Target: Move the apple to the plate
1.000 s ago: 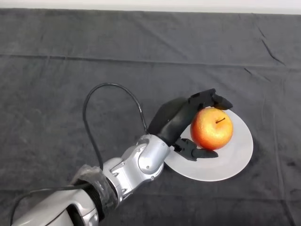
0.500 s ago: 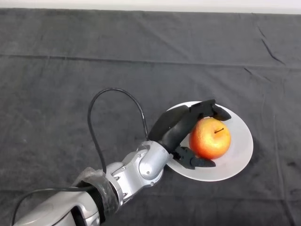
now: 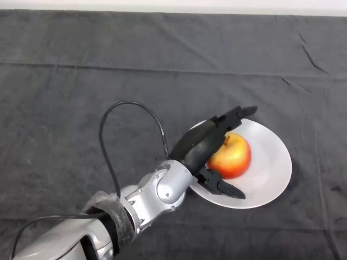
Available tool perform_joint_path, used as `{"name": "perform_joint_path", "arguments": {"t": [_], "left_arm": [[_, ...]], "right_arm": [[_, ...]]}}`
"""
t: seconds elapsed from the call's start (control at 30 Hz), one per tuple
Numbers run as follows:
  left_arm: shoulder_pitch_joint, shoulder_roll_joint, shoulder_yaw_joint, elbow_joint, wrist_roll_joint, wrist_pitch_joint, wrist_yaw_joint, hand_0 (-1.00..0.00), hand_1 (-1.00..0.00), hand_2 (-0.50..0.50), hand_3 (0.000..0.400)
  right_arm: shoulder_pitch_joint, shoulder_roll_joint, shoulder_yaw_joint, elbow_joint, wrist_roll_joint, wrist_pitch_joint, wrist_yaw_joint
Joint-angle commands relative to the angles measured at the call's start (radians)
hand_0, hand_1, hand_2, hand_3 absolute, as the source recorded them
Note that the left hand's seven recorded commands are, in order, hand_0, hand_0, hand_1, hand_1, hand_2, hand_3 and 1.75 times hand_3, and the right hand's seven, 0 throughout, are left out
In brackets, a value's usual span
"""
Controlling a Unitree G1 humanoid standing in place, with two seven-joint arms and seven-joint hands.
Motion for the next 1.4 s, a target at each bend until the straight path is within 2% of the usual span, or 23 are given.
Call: {"name": "perform_joint_path", "arguments": {"t": [0.03,0.3,0.53,0.9,1.2,1.4], "left_arm": [[-0.061,0.032,0.030,0.028,-0.011,-0.027,-0.014,0.00,0.00,0.00,0.000],[-0.057,0.101,0.146,-0.006,-0.031,-0.046,-0.007,0.00,0.00,0.00,0.000],[-0.021,0.165,0.250,-0.077,-0.029,-0.057,0.042,0.00,0.00,0.00,0.000],[0.071,0.283,0.414,-0.225,-0.016,-0.067,0.105,0.00,0.00,0.00,0.000],[0.165,0.414,0.560,-0.354,-0.022,-0.074,0.107,0.00,0.00,0.00,0.000],[0.240,0.479,0.652,-0.438,-0.013,-0.075,0.129,0.00,0.00,0.00,0.000]], "right_arm": [[0.108,0.080,-0.0204,0.118,0.0083,0.089,-0.0024],[0.108,0.080,-0.0221,0.118,0.0065,0.089,-0.0027],[0.109,0.080,-0.0232,0.116,0.0052,0.090,-0.0028],[0.110,0.081,-0.0239,0.114,0.0040,0.091,-0.0031],[0.111,0.081,-0.0237,0.111,0.0039,0.093,-0.0033],[0.111,0.081,-0.0232,0.109,0.0042,0.095,-0.0034]]}}
